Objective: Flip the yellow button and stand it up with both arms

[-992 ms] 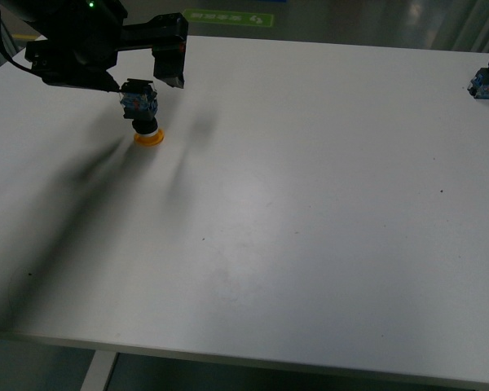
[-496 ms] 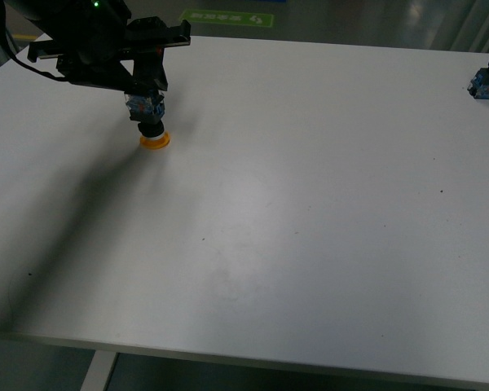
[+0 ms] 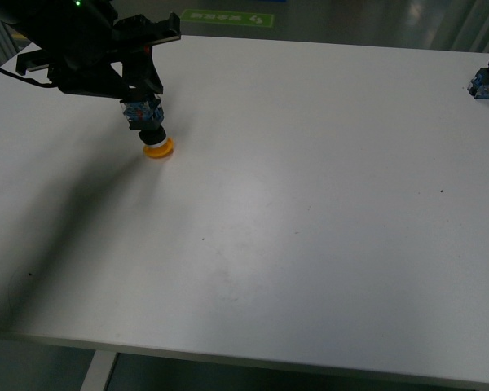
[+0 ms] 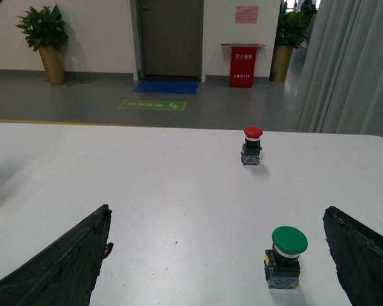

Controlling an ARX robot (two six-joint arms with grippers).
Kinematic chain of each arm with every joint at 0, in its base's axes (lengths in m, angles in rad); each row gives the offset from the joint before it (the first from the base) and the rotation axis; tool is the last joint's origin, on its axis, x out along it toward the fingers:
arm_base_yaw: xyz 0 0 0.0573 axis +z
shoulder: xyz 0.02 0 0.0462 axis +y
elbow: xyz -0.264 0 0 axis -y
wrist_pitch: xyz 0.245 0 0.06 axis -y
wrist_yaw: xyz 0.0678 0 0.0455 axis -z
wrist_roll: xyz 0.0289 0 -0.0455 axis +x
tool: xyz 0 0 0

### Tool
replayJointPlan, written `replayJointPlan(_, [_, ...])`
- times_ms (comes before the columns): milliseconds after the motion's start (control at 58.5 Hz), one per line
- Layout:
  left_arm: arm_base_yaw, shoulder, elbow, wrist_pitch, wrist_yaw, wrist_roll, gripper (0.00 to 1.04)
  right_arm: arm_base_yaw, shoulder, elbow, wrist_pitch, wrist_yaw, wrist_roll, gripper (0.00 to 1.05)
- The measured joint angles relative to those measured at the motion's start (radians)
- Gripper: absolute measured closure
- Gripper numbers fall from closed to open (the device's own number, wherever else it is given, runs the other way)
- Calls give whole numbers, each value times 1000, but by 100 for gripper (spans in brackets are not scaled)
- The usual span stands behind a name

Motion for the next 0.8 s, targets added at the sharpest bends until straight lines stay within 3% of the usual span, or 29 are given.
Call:
replayJointPlan(188, [4,-122,-99,181,212,-173,74,0,0,0,0,0,0,7])
replayJointPlan(359, [-4,-246,-229,459,366,-420,74,0,0,0,0,0,0,7])
replayJointPlan(496, [-37,-273,-322,640,387,-632,74,0,0,0,0,0,0,7])
replayJointPlan(804, [-114,-273,-438,1051,422,-926,74,0,0,0,0,0,0,7])
